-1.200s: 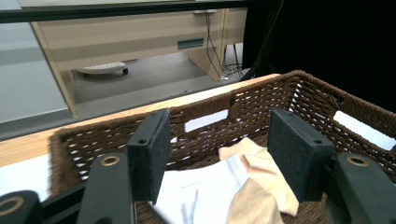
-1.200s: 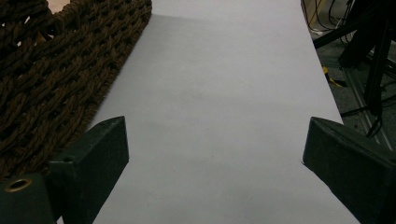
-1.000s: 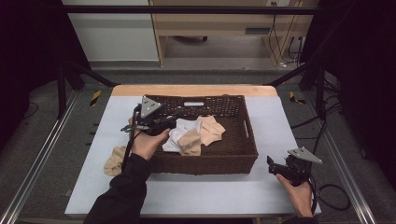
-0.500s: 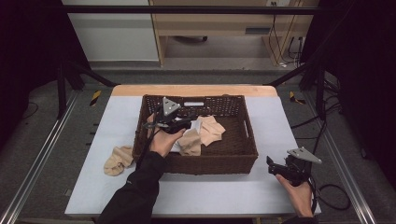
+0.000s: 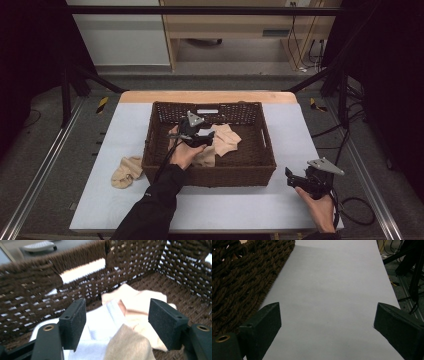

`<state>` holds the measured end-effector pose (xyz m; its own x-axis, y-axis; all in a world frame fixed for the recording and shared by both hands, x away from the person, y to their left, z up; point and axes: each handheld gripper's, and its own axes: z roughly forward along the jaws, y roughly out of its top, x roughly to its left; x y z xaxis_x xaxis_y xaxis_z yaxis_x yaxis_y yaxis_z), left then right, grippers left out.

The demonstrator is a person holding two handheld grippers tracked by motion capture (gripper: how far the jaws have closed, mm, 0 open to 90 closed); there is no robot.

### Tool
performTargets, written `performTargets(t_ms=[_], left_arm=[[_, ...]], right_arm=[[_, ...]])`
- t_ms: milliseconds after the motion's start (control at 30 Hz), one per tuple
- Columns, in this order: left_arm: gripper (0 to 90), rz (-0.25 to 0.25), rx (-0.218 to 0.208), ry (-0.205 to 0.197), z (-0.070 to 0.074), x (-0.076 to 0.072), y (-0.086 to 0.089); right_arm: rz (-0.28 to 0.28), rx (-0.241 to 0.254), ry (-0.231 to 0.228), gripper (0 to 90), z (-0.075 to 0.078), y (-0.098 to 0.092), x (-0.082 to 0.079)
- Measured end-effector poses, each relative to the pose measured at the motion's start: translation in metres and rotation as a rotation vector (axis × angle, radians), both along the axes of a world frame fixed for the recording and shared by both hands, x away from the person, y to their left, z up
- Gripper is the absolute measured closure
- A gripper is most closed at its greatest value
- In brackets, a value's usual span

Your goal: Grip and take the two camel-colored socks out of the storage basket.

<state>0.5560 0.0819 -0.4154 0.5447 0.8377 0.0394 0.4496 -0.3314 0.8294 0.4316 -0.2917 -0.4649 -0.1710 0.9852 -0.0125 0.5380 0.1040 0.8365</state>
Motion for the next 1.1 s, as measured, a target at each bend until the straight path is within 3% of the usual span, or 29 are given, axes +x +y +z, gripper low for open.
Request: performTargets(t_ms=[233, 367, 467, 800, 867, 1100], left_arm=[[33.4, -0.015, 0.068, 0.019, -0.007, -0.001, -0.005], [34.3, -0.024, 0.099, 0.07, -0.012, 0.001, -0.006], [38.3, -0.036, 0.129, 0.086, -0.015, 0.003, -0.006], [56.1, -0.103, 0.185, 0.148, -0.021, 0.005, -0.007], [62.0, -0.116, 0.209, 0.15, -0.02, 0.004, -0.008], [83.5, -0.112, 0.217, 0.175, -0.016, 0.001, -0.008]], right_arm=[[0.0, -0.001, 0.002, 8.2, 0.0, 0.0, 0.0], [-0.002, -0.001, 0.003, 8.3, 0.0, 0.0, 0.0], [-0.001, 0.0, 0.001, 8.5, 0.0, 0.0, 0.0], [0.0, 0.0, 0.005, 8.6, 0.0, 0.001, 0.0], [0.001, 0.0, 0.004, 8.6, 0.0, 0.001, 0.0], [0.002, -0.002, 0.005, 8.8, 0.0, 0.001, 0.0]])
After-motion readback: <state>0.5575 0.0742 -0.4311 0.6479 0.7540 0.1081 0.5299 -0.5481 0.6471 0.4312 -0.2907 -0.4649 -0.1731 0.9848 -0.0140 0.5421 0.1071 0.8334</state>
